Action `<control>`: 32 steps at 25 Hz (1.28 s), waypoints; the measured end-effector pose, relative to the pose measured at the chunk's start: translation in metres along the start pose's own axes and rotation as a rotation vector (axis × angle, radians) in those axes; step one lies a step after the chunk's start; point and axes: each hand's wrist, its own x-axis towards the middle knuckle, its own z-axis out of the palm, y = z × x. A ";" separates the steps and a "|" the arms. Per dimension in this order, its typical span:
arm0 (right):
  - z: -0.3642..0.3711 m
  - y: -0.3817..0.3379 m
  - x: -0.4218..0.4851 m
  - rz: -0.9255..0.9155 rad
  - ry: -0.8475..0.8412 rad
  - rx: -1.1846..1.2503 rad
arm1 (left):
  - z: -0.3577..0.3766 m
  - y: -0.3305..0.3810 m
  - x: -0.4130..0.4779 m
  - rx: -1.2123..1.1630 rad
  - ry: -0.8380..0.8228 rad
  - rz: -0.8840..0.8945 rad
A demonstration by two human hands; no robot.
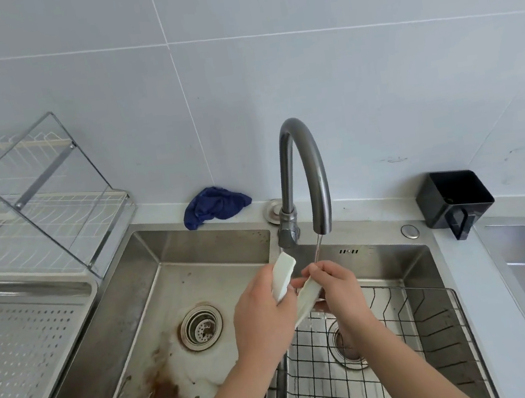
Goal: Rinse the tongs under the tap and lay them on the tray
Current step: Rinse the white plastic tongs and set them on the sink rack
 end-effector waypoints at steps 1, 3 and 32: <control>-0.005 -0.001 -0.003 0.012 0.013 -0.006 | 0.004 -0.001 0.001 0.018 -0.042 -0.022; -0.017 -0.005 -0.009 0.005 0.034 -0.029 | 0.013 -0.003 0.006 0.033 -0.146 -0.084; -0.032 -0.006 -0.028 0.017 -0.190 -0.607 | 0.070 -0.014 0.028 -1.145 -0.215 -0.807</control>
